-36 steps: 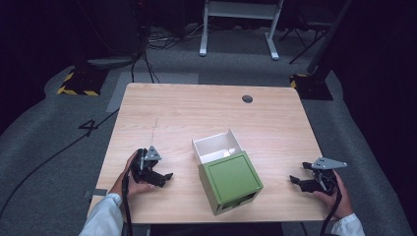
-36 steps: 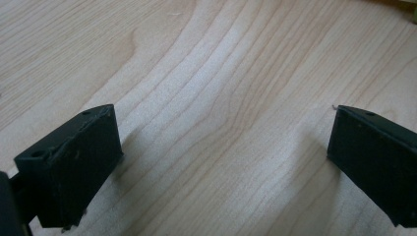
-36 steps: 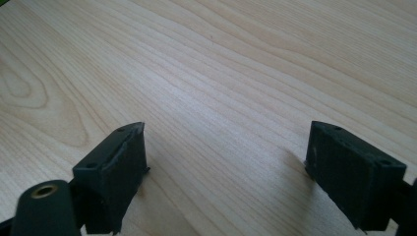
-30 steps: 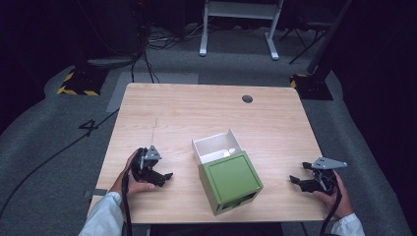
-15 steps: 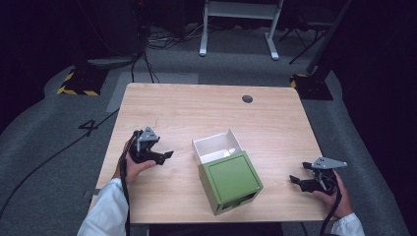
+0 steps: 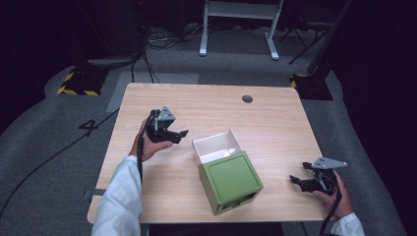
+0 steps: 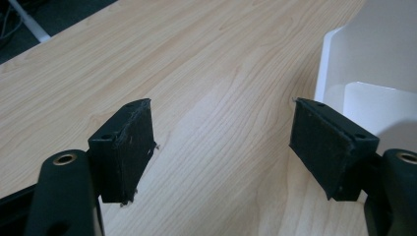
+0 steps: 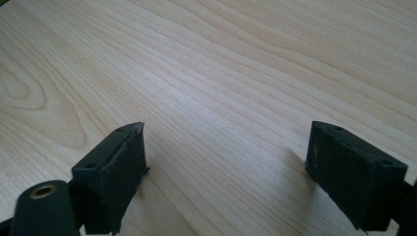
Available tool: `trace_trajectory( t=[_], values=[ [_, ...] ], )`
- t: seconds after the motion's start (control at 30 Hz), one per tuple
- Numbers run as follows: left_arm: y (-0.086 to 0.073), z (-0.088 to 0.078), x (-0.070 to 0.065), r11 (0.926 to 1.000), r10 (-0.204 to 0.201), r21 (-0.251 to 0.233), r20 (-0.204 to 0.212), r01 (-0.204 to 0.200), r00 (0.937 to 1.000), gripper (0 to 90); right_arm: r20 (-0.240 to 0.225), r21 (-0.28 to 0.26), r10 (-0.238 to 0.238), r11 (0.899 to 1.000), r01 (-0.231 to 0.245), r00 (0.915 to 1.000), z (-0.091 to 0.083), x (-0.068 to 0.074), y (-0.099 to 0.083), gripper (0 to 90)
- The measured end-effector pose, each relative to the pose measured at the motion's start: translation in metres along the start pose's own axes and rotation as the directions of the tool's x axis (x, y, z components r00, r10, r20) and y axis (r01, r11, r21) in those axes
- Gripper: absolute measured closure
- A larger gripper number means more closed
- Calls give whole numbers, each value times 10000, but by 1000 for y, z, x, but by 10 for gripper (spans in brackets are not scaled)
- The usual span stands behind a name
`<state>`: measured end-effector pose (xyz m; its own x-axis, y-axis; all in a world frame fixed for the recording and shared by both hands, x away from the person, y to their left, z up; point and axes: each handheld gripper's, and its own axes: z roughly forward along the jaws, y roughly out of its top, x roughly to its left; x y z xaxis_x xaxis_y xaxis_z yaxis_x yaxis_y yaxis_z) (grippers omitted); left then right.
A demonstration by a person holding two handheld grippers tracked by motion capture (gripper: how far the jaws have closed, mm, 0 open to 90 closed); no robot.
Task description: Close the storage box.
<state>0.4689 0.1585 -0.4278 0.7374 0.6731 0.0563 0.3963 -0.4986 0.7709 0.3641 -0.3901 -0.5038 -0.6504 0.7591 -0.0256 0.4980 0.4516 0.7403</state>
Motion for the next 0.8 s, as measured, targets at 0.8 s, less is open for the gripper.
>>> trace_trajectory(
  t=[0.8],
  values=[
    [0,38,-15,9974,-151,721,3124,-79,9498,472,-18,1,22,10000,-22,10000,0,0,0,157]
  ],
)
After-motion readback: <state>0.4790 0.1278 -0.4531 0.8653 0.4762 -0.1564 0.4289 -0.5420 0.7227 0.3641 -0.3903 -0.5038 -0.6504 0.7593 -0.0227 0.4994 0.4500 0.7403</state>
